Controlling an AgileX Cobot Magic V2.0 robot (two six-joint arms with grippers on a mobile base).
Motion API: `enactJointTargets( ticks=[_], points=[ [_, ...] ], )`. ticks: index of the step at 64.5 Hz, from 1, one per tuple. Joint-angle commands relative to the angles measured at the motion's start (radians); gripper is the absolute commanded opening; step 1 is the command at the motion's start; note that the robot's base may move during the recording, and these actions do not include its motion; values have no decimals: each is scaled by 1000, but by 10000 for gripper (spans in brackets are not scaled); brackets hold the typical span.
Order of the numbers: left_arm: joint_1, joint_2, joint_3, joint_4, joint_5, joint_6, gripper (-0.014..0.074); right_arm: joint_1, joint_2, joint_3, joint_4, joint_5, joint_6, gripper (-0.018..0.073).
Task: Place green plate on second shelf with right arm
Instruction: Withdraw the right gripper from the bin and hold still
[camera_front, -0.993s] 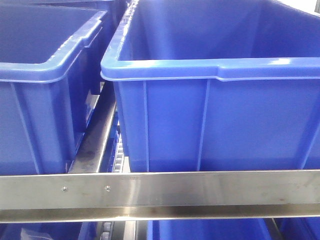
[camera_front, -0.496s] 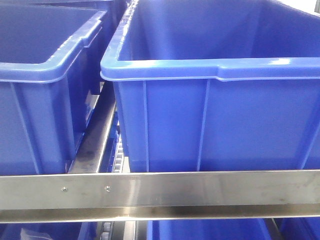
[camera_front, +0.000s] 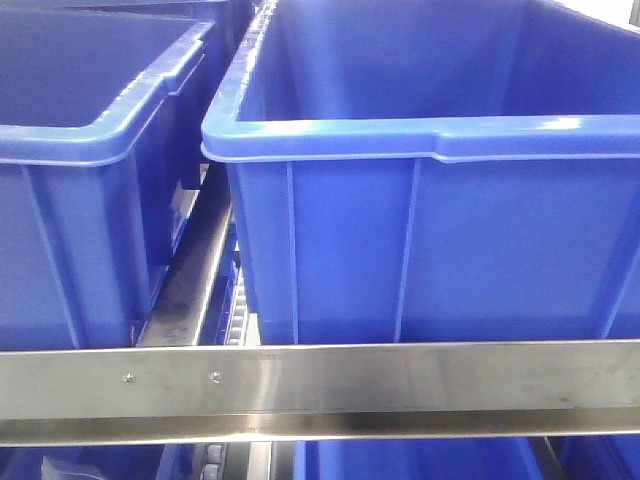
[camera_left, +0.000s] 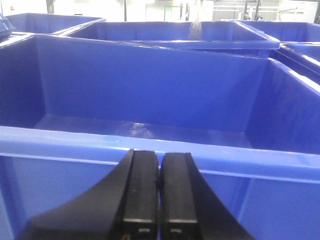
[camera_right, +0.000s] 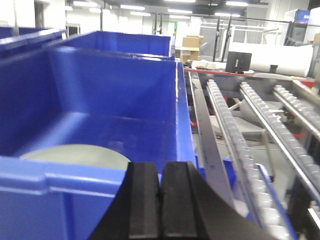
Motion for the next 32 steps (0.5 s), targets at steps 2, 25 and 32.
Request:
enactJointTargets(
  ticks=[2, 25, 32],
  points=[
    [-1, -4, 42, -5, -81, -6, 130, 1, -17, -18, 92, -53, -147, 49],
    [-1, -4, 42, -5, -81, -6, 130, 1, -17, -16, 178, 28, -115, 49],
    [-1, -4, 42, -5, -81, -6, 130, 1, -17, -16, 156, 30, -83, 49]
  ],
)
